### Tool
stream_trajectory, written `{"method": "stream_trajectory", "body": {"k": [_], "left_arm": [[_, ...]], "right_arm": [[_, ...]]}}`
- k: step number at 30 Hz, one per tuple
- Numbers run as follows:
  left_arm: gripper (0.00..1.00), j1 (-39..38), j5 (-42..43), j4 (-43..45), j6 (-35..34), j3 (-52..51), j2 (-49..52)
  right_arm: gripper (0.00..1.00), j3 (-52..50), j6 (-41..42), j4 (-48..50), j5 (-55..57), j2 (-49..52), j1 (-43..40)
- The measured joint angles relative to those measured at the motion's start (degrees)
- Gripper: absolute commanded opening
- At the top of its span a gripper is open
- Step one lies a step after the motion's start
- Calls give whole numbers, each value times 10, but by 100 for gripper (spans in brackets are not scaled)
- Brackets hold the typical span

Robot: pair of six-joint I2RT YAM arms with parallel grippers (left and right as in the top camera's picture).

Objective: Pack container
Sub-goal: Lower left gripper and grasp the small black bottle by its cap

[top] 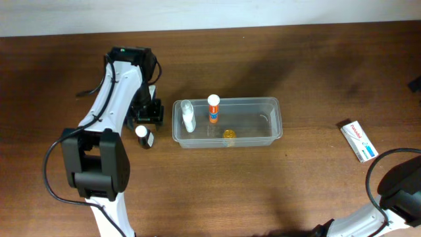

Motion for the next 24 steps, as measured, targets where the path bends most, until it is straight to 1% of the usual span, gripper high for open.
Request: {"method": "stream_trajectory", "body": {"k": [5,11,14,19,22,24], "left_arm": [[68,0,0,26,1,-31,0],[66,1,-11,35,1,-48,0],[59,3,-20,40,2,-54,0],[57,9,-24,44,3,-57,0],[49,10,-24,51,3,-57,0],[46,10,-24,53,5,-57,0]], "right_arm": [[99,0,0,0,0,0,0],[98,0,0,0,0,0,0],[98,0,0,0,0,0,0],[98,0,0,0,0,0,0],[98,0,0,0,0,0,0],[98,0,0,0,0,0,0]]}}
